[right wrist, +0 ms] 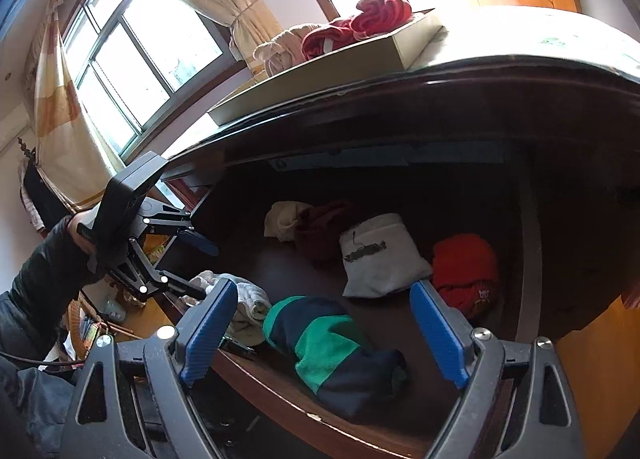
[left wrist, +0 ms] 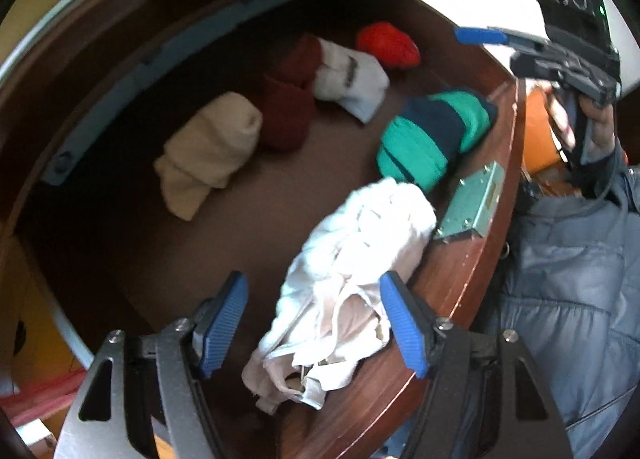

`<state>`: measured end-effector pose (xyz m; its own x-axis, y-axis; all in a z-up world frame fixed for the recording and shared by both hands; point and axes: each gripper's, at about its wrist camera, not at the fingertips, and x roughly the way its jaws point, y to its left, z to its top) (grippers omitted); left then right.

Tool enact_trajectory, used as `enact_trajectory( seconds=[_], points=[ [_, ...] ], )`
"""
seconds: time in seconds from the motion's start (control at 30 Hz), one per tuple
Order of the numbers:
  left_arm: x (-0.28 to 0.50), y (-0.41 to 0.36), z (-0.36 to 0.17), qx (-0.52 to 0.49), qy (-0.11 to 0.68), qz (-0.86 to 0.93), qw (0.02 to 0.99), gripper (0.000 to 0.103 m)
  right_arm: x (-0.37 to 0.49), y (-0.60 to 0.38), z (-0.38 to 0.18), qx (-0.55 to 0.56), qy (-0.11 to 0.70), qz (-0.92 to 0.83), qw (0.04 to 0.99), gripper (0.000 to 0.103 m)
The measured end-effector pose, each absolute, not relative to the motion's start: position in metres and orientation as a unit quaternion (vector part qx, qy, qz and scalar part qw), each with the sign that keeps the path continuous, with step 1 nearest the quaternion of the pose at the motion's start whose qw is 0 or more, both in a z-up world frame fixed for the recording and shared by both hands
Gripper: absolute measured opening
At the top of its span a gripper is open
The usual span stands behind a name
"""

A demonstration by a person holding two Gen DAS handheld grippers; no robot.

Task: Take underwear out of drawer
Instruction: 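Withdraw both grippers from the tray and reach down into the drawer, then grasp white underwear with the left gripper while the right gripper grasps the striped sock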

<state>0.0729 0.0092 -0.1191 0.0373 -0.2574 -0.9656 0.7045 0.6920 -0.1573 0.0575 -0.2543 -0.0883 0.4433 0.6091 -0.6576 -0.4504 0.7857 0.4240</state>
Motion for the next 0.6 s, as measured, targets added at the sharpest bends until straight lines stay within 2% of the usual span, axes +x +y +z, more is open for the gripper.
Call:
enact_trajectory(
  seconds=[0.23, 0.37, 0.6],
  points=[
    [0.085, -0.006, -0.134, 0.206, 0.631, -0.362, 0.655, 0.071, 0.059, -0.258, -0.096, 0.102, 0.43, 0.309, 0.842, 0.09],
    [0.093, -0.007, -0.146, 0.18, 0.648, -0.372, 0.64, 0.076, 0.059, -0.26, -0.099, 0.103, 0.432, 0.307, 0.842, 0.09],
    [0.099, 0.002, -0.163, 0.113, 0.667, -0.382, 0.63, 0.077, 0.059, -0.26, -0.099, 0.096, 0.431, 0.301, 0.845, 0.09]
  ],
)
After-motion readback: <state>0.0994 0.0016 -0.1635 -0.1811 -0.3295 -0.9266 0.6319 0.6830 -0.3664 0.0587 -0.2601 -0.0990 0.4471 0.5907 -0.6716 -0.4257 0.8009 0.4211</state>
